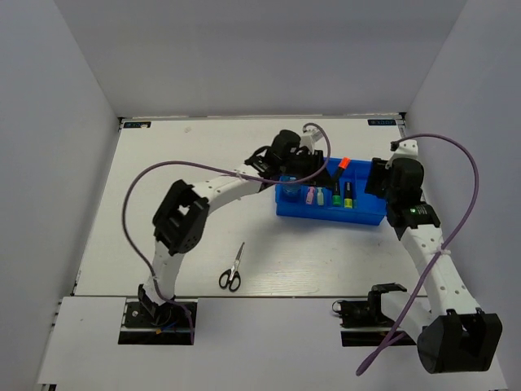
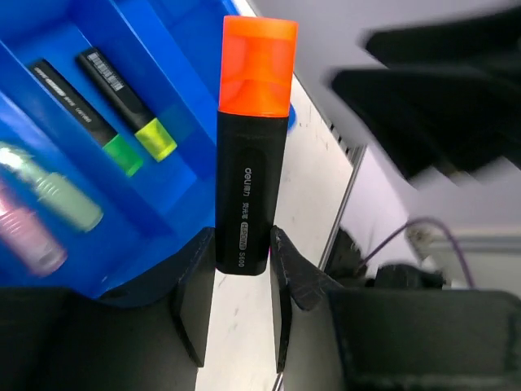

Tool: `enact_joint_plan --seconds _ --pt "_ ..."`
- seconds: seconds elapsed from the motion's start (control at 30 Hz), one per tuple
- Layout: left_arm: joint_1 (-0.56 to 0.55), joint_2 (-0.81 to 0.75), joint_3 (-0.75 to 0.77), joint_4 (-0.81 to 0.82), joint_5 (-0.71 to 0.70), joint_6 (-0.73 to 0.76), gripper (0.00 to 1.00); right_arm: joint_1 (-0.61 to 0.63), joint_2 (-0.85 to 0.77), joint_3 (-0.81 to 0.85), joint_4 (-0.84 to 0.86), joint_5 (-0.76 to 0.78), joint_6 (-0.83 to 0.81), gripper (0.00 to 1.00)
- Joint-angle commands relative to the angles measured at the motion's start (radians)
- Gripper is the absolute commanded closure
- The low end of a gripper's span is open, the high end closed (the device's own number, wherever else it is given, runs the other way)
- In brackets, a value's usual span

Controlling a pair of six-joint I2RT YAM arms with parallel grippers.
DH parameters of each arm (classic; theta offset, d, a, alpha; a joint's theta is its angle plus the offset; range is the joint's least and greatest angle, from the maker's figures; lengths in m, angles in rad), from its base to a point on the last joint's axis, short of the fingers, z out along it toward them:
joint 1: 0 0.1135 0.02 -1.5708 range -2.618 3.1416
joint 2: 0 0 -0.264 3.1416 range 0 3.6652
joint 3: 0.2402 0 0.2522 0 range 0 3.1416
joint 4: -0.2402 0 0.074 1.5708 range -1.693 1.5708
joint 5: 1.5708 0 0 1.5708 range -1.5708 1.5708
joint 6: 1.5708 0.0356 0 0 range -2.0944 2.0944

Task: Sort the stationery into containers
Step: Place the stationery into the container

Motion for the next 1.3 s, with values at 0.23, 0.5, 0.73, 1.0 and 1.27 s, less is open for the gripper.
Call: enact_joint_plan --seconds 0.23,0.5,0.73,1.0,1.27 --pt "-0.066 0.255 0.298 0.162 -0.051 -0.282 1.00 -0.059 -0.036 -0.033 0.061 0.013 0.041 0.33" --pt "-0.068 0.221 0.162 0.118 -0.194 -0.281 0.82 -0.085 -0.042 -0.041 0.054 -0.041 0.048 0.33" --pt "-0.080 0.264 0.254 -0.016 -0.235 -0.247 0.50 -0.130 -0.042 -0.041 0.050 -0.067 0.052 0.33" --pt "-0.080 0.251 0.317 -0.065 -0.204 -0.204 0.45 -0.148 -0.038 -0.041 0.038 -0.119 0.038 0.30" --pt "-0.152 -0.094 0.176 -0.361 -0.354 0.179 0.99 -0.157 -0.105 -0.113 0.018 -0.754 -0.284 1.00"
